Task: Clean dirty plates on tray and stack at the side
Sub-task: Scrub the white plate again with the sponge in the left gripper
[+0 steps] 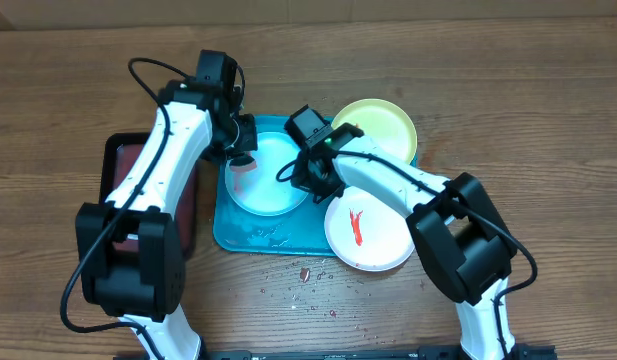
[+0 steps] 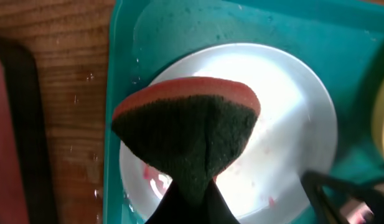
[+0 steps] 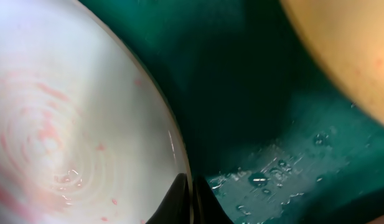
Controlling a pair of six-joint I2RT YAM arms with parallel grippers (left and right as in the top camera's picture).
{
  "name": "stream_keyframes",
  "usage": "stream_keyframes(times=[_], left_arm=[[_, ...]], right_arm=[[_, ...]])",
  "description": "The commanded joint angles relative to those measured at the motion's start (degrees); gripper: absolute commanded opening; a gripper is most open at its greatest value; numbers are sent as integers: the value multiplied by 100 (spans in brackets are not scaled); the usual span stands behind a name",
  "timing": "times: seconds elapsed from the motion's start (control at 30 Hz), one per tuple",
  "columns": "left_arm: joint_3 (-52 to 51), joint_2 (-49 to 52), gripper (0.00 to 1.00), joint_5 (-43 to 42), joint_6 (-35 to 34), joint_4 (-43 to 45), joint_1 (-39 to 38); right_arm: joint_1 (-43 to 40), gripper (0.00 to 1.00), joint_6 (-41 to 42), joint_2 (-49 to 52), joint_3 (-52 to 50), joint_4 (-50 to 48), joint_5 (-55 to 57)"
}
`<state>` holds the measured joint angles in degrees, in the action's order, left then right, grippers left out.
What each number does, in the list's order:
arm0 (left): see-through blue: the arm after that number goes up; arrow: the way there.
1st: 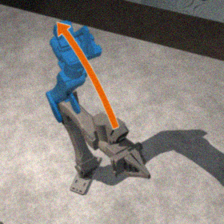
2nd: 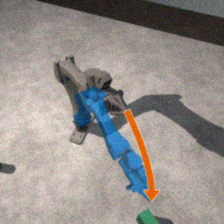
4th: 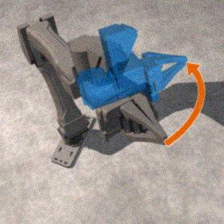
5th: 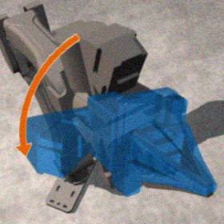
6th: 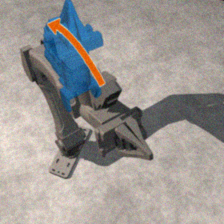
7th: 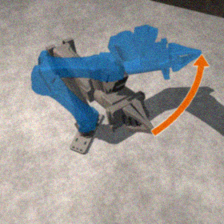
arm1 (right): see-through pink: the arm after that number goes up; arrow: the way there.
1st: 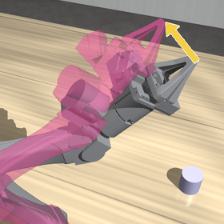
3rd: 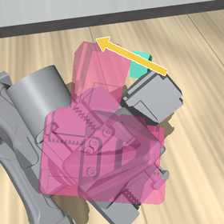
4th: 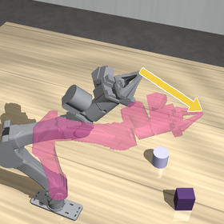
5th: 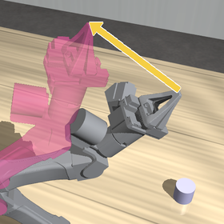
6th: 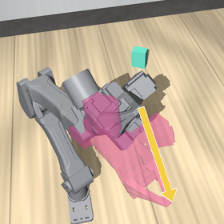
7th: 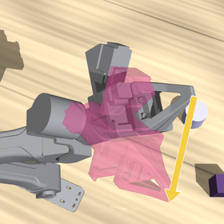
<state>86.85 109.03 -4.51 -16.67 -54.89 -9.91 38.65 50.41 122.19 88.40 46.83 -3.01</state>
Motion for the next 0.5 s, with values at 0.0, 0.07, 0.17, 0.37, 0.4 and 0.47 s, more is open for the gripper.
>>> stream_keyframes(times=[0.0,0.07,0.17,0.37,0.4,0.47], left_arm=[[-522,-33,4,514,-122,522,-205],[-785,-28,4,697,-238,837,-275],[-1097,-28,4,1117,-850,1003,-319],[-1655,-28,4,1419,-1576,1123,-328],[-1770,-28,4,1456,-1576,1211,-330],[-2004,-28,4,1637,-1622,1368,-330]], right_arm=[[87,4,192,74,-70,114,197],[79,4,192,74,-70,149,219],[52,4,190,74,-70,177,256],[-15,4,170,74,-70,197,249],[-17,4,170,74,-70,197,251],[-17,4,170,74,-70,197,251]])
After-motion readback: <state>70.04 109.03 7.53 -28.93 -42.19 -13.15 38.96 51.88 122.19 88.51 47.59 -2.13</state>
